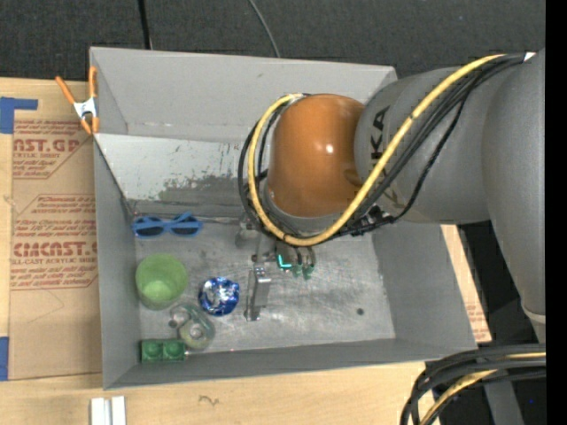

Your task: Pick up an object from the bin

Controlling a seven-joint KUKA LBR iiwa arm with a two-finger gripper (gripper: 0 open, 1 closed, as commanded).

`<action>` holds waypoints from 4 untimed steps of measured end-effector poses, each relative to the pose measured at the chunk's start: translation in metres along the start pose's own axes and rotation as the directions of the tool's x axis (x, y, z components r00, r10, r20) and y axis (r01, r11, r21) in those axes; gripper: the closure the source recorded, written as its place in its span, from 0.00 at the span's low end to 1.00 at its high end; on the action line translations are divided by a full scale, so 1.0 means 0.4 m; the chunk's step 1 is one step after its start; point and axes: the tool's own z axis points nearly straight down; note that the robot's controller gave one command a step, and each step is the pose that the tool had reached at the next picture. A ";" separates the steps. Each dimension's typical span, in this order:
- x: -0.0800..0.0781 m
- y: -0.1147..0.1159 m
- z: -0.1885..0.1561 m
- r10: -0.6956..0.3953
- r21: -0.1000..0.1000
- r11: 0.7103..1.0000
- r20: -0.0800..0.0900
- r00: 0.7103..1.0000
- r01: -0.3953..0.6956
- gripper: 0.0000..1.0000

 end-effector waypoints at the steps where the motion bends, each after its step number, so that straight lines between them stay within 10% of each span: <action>1: -0.010 0.065 0.267 -0.098 -0.001 0.995 0.013 0.995 0.098 0.00; 4: 0.061 0.067 0.260 -0.034 -0.003 0.999 0.017 0.999 0.034 0.00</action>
Offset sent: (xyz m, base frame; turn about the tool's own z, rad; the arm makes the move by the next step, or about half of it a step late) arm 0.0021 0.0248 -0.1046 -0.0973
